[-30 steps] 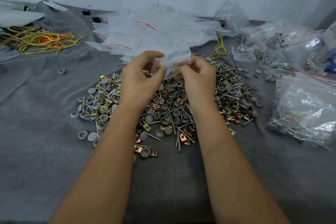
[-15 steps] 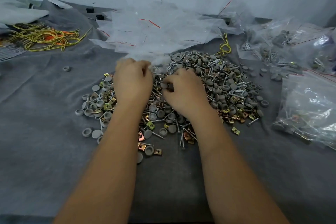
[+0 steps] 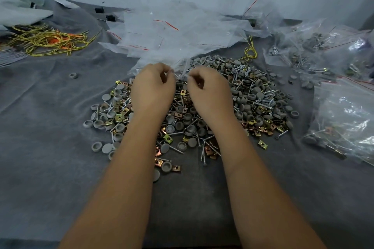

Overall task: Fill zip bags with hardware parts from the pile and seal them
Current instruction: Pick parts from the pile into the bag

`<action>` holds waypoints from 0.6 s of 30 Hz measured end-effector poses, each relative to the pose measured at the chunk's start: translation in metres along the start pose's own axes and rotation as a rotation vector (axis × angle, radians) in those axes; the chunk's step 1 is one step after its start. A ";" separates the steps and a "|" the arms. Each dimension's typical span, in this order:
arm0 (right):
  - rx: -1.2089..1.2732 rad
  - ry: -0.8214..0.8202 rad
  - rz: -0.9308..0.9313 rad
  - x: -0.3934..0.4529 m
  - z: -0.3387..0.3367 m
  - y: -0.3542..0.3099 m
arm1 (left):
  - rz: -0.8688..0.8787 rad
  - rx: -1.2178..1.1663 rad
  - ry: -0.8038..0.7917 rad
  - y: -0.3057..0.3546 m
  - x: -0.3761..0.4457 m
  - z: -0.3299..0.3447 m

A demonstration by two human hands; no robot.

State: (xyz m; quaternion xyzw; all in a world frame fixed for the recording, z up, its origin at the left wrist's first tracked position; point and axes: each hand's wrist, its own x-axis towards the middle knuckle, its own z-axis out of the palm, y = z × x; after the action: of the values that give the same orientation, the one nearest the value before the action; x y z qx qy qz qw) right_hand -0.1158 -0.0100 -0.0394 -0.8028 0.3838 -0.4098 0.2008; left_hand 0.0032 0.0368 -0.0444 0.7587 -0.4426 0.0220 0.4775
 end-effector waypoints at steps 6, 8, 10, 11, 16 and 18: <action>0.236 0.045 0.091 0.002 -0.001 0.000 | 0.073 -0.115 -0.097 0.005 -0.005 0.004; 0.203 0.024 0.094 0.001 -0.001 0.000 | 0.085 -0.162 -0.112 0.005 -0.005 0.005; 0.181 0.024 0.100 0.001 -0.001 0.000 | 0.081 -0.220 -0.120 0.004 -0.005 0.006; 0.163 0.029 0.099 0.001 -0.002 0.000 | 0.080 -0.246 -0.115 0.004 -0.005 0.006; 0.042 0.054 0.090 -0.001 -0.004 -0.001 | 0.082 -0.296 -0.014 0.005 -0.005 0.006; 0.003 0.064 0.090 -0.001 -0.004 -0.001 | 0.089 -0.309 0.043 0.005 -0.005 0.006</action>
State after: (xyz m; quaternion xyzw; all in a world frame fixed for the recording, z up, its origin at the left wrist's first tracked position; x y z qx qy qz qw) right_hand -0.1191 -0.0089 -0.0369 -0.7708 0.4252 -0.4266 0.2078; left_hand -0.0055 0.0344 -0.0462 0.6551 -0.4636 -0.0091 0.5965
